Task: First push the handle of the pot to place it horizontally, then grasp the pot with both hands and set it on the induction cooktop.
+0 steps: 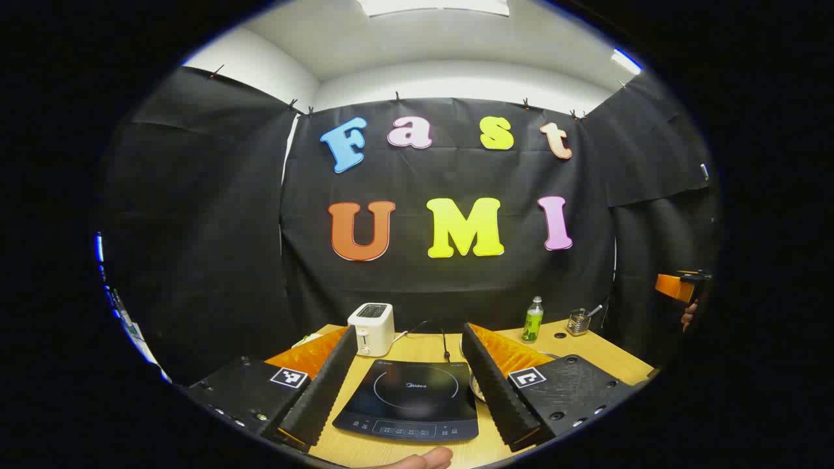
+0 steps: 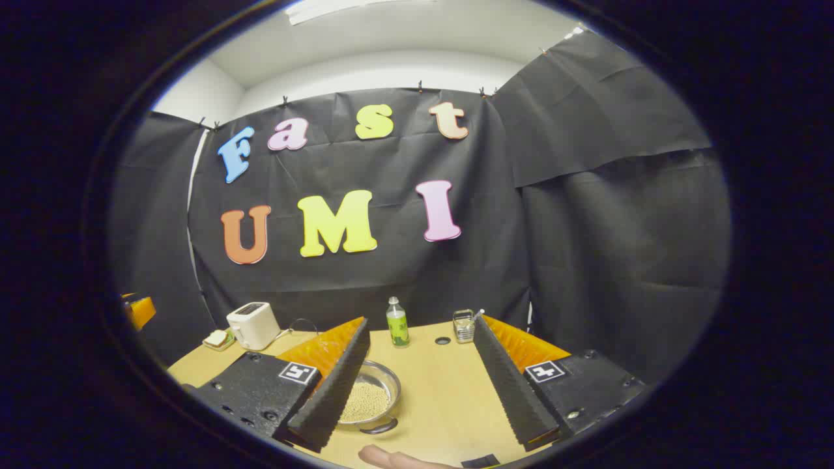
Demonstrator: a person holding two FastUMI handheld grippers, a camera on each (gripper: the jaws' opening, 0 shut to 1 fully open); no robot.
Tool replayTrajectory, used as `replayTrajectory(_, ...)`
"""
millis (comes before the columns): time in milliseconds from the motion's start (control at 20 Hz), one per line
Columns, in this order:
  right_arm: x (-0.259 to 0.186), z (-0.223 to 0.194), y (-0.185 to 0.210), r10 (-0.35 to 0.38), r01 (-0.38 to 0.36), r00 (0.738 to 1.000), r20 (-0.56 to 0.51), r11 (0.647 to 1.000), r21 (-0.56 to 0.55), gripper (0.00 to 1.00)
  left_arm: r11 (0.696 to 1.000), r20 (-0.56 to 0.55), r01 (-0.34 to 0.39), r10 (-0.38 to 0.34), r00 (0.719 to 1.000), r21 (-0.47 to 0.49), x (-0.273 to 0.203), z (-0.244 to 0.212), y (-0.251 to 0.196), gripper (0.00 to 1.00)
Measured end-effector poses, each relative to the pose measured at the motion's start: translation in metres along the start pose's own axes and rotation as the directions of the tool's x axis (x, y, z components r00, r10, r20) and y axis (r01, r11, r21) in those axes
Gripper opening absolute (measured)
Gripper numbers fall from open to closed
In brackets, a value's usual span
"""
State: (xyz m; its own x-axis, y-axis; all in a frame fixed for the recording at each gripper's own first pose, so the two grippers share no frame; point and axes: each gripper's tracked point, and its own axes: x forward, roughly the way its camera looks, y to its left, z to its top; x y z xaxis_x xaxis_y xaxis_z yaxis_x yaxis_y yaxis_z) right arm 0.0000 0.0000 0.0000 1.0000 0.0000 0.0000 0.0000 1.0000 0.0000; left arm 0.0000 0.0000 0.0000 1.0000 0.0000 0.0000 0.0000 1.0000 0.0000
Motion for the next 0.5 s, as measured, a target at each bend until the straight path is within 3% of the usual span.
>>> replayTrajectory(500,-0.020,0.020,0.014,0.040,-0.039,0.998,0.046,0.999,-0.032,0.97,0.999,0.016,-0.002,0.003,1.000,-0.052,-0.004,0.006,0.017,0.95)
